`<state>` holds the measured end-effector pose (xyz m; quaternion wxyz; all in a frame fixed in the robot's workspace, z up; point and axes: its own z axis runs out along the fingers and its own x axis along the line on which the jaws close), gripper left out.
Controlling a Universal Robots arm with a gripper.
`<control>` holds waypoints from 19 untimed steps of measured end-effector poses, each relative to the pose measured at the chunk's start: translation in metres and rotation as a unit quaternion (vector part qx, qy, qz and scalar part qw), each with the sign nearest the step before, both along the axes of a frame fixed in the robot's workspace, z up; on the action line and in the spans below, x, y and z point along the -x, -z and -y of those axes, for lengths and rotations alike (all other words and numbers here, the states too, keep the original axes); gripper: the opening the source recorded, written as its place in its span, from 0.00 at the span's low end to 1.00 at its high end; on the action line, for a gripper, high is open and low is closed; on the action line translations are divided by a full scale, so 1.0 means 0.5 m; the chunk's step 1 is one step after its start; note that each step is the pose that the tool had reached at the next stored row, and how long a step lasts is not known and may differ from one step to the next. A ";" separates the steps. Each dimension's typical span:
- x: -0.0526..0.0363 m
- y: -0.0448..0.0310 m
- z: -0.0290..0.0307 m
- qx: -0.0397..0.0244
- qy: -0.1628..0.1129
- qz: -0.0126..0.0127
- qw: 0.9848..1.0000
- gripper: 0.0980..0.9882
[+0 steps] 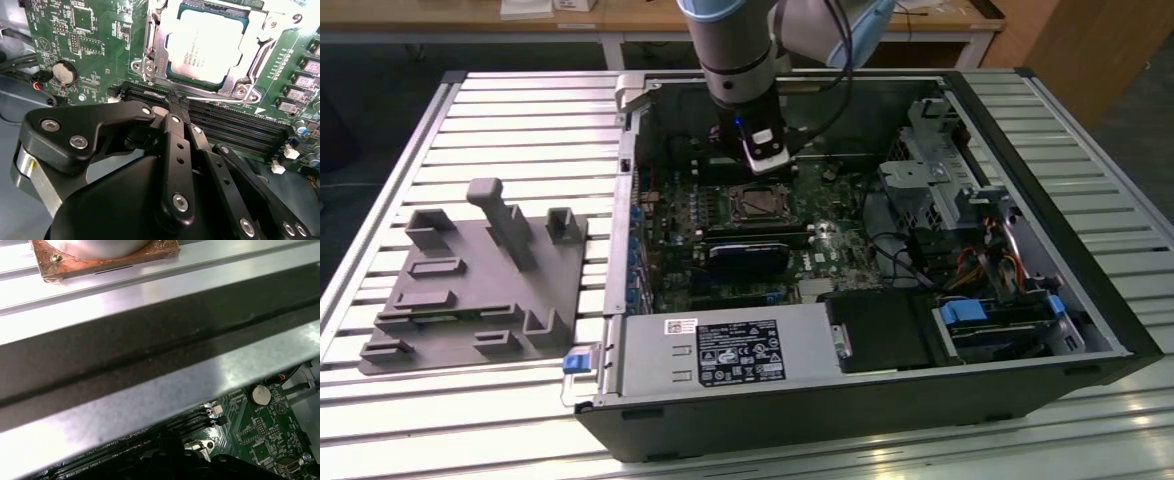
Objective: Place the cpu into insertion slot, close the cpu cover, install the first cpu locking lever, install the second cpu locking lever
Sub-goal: 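Install the first cpu locking lever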
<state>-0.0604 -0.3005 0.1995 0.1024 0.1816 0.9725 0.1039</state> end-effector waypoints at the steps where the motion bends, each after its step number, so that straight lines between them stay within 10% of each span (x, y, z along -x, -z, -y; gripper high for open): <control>1: 0.000 0.001 0.000 0.000 0.001 0.000 1.000 0.01; 19: 0.000 0.011 -0.002 0.000 0.025 0.000 1.000 0.01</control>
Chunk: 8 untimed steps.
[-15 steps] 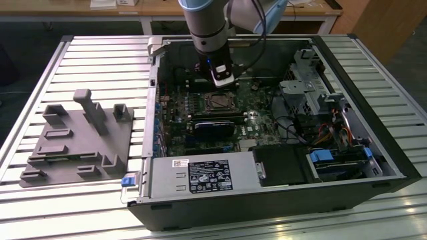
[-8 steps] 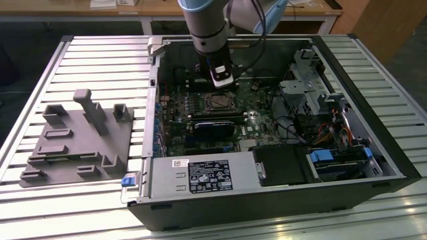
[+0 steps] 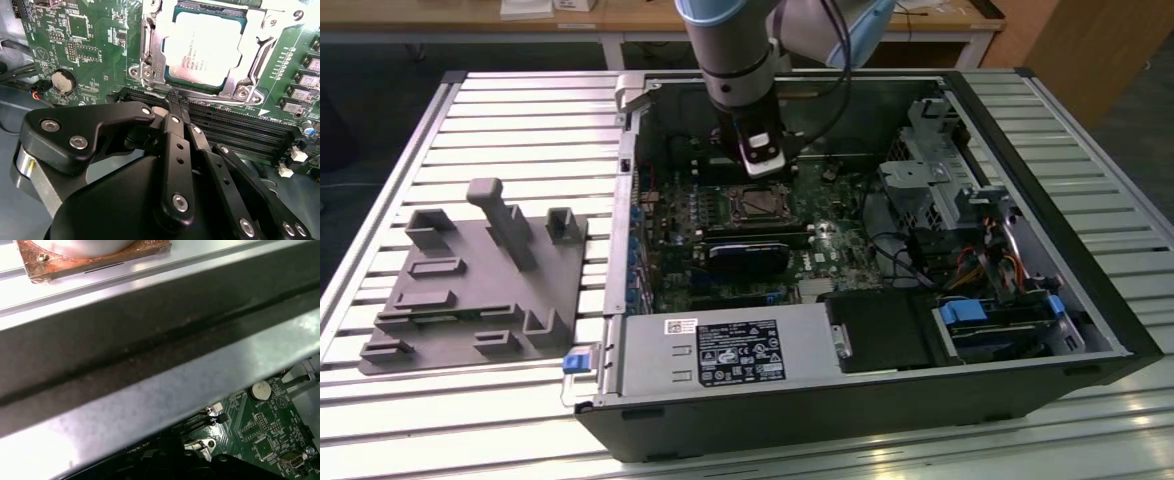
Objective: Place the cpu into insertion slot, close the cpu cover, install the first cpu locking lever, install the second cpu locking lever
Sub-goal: 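Install the first cpu locking lever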
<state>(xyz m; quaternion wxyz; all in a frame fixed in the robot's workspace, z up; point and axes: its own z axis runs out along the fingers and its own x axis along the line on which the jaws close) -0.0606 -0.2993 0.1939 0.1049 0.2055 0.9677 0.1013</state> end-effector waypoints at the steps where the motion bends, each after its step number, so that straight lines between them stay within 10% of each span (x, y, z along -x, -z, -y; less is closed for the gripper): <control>1: 0.000 0.001 0.000 0.000 0.002 0.000 1.000 0.01; 8: 0.000 0.004 0.000 0.000 0.013 0.000 1.000 0.01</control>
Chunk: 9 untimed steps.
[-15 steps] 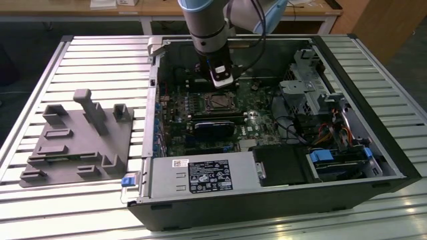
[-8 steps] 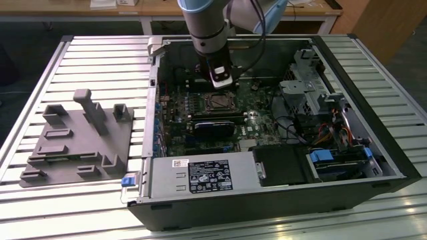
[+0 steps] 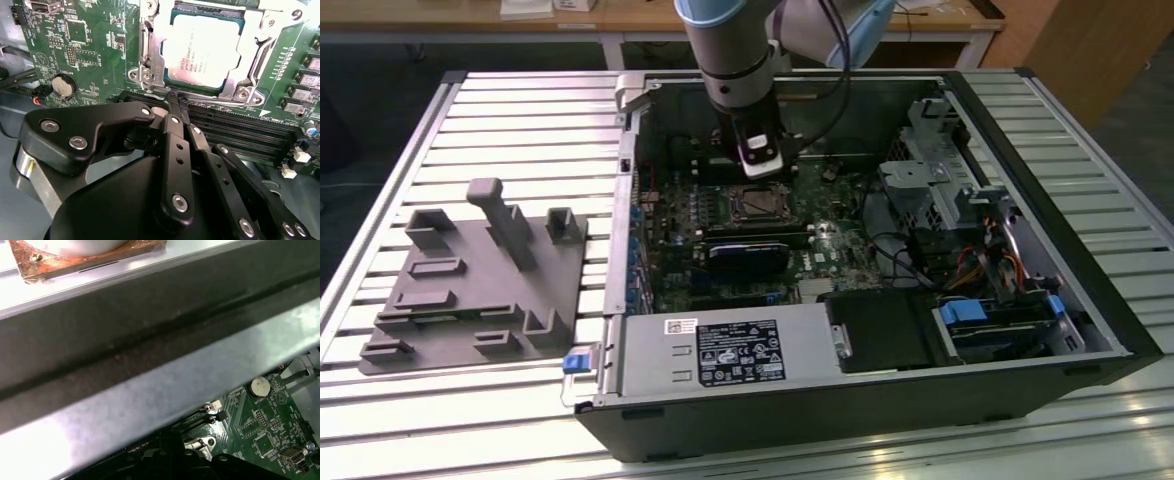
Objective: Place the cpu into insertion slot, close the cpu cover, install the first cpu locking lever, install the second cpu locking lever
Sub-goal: 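Install the first cpu locking lever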
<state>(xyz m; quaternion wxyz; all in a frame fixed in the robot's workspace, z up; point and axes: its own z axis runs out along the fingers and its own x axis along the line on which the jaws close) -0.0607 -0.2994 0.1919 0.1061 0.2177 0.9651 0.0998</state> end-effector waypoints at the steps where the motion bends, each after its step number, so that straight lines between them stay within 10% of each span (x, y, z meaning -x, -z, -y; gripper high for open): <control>1: 0.000 0.000 0.000 0.000 0.001 0.000 1.000 0.01; 9: 0.000 -0.004 0.000 0.000 0.001 0.000 1.000 0.01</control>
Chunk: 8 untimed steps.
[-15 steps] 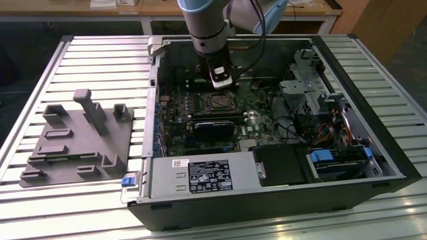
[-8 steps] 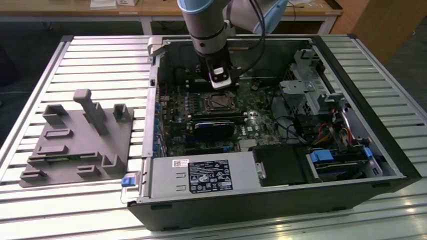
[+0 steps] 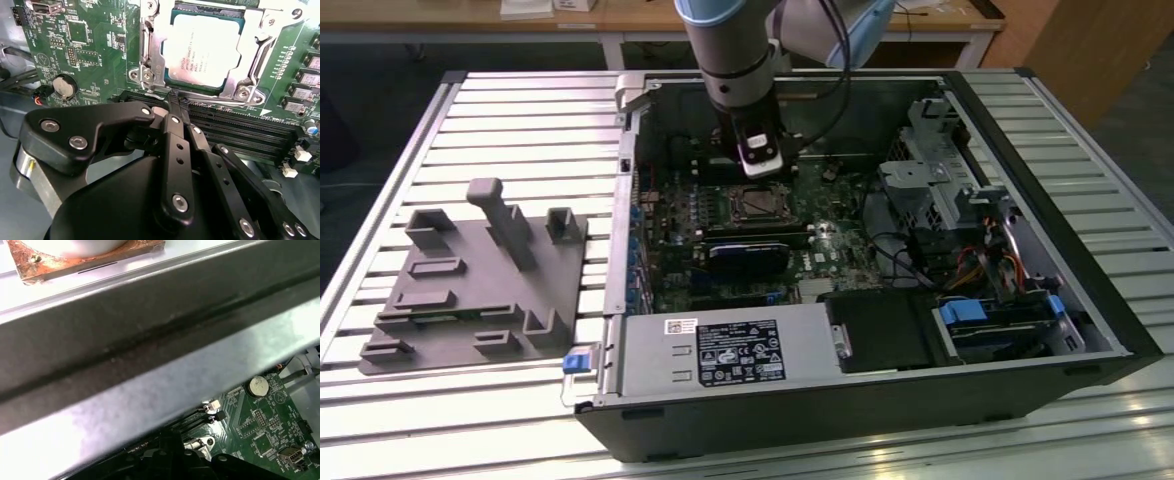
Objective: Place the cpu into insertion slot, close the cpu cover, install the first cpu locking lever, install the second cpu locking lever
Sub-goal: 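Install the first cpu locking lever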
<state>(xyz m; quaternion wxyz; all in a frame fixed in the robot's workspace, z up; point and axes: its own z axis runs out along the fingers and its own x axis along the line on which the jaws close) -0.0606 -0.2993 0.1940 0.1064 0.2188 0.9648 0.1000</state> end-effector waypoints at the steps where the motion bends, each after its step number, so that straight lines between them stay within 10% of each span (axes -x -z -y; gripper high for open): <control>1: 0.000 -0.001 0.000 0.000 0.000 0.000 1.000 0.01; 8: 0.000 -0.002 0.000 0.000 0.003 0.000 1.000 0.01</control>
